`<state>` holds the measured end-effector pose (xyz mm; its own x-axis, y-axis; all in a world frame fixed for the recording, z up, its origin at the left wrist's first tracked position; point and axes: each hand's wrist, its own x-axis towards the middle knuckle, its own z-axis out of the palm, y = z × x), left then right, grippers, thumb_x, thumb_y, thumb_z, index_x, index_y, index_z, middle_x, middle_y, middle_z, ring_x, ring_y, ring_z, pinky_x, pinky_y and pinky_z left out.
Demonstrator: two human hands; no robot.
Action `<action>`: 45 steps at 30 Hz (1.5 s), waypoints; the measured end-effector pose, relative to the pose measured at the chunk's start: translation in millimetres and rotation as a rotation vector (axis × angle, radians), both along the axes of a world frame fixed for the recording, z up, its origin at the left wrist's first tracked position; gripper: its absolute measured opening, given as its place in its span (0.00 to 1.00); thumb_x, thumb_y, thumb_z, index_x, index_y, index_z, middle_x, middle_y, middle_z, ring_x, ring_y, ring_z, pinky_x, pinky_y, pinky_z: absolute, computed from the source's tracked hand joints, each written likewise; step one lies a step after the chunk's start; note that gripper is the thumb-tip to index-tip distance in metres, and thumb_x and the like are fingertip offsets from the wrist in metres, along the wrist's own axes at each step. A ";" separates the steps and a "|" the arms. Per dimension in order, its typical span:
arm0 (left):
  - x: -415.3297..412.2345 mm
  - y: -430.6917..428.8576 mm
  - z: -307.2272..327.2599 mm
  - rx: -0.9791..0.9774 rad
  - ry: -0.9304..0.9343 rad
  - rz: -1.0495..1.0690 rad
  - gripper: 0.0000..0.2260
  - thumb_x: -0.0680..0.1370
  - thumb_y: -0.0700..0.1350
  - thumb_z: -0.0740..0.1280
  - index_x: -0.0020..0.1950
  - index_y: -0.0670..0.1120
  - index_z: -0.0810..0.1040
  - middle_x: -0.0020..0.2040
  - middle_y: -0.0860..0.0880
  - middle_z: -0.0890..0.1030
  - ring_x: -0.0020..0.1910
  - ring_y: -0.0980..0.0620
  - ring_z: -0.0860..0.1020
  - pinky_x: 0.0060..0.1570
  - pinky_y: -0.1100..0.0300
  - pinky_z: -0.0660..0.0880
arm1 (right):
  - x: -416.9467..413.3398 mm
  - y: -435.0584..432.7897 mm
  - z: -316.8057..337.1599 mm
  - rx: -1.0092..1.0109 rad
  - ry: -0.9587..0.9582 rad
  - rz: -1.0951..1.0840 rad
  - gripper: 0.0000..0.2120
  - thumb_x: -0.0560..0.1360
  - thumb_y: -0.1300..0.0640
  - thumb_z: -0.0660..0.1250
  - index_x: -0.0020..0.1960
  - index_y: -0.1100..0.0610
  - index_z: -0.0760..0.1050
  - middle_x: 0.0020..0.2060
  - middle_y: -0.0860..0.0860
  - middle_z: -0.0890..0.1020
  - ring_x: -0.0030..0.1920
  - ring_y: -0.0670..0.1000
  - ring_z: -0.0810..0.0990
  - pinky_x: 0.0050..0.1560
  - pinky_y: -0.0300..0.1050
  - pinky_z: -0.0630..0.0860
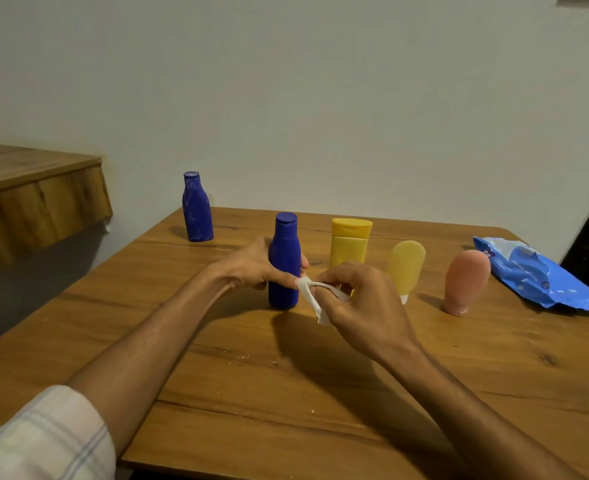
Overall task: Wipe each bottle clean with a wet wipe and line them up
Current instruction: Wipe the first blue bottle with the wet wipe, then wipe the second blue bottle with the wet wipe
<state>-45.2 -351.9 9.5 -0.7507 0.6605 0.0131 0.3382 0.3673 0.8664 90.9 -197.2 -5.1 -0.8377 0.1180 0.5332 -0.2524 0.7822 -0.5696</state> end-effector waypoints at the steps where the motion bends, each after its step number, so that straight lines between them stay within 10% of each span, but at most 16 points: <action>1: -3.4 -0.2 -1.7 -0.001 0.004 -0.003 0.14 0.71 0.38 0.75 0.54 0.50 0.78 0.54 0.50 0.82 0.55 0.51 0.78 0.51 0.51 0.75 | -4.4 -0.8 0.9 0.005 -0.011 -0.004 0.08 0.73 0.52 0.72 0.51 0.52 0.83 0.40 0.39 0.78 0.40 0.41 0.77 0.38 0.35 0.75; 12: -22.7 -1.9 -10.9 0.042 -0.013 -0.029 0.15 0.71 0.38 0.75 0.53 0.53 0.79 0.51 0.56 0.82 0.52 0.56 0.79 0.46 0.58 0.72 | -27.1 -9.9 -5.0 0.036 -0.086 -0.043 0.09 0.74 0.52 0.71 0.53 0.51 0.82 0.48 0.44 0.82 0.41 0.40 0.76 0.38 0.30 0.69; 24: -28.4 -4.8 -16.6 0.028 -0.060 -0.054 0.24 0.69 0.37 0.76 0.63 0.51 0.77 0.55 0.50 0.84 0.56 0.53 0.81 0.62 0.52 0.73 | -21.4 -10.7 -11.9 0.025 -0.143 -0.044 0.10 0.75 0.52 0.70 0.55 0.51 0.81 0.50 0.44 0.81 0.42 0.39 0.75 0.40 0.30 0.71; 31: -24.3 -33.9 -8.0 -0.077 -0.004 -0.041 0.43 0.62 0.44 0.81 0.74 0.55 0.66 0.69 0.52 0.74 0.67 0.52 0.72 0.66 0.50 0.66 | -11.1 -24.4 -14.4 0.038 -0.185 0.034 0.08 0.76 0.51 0.69 0.54 0.50 0.80 0.45 0.40 0.78 0.43 0.37 0.75 0.41 0.32 0.73; 38: -25.6 -93.6 7.1 0.046 -0.017 0.180 0.31 0.68 0.33 0.75 0.67 0.53 0.73 0.54 0.44 0.82 0.36 0.59 0.83 0.35 0.65 0.77 | -25.1 -81.5 -15.2 -0.087 -0.214 0.162 0.08 0.76 0.50 0.69 0.54 0.49 0.80 0.47 0.41 0.80 0.47 0.40 0.77 0.50 0.41 0.79; 45: -59.6 -124.1 -4.6 0.187 0.034 0.528 0.18 0.69 0.36 0.76 0.57 0.47 0.78 0.47 0.46 0.84 0.46 0.49 0.83 0.55 0.51 0.77 | -74.5 -130.7 -5.4 -0.420 -0.197 0.179 0.09 0.77 0.54 0.68 0.56 0.51 0.80 0.44 0.41 0.80 0.43 0.41 0.80 0.40 0.33 0.77</action>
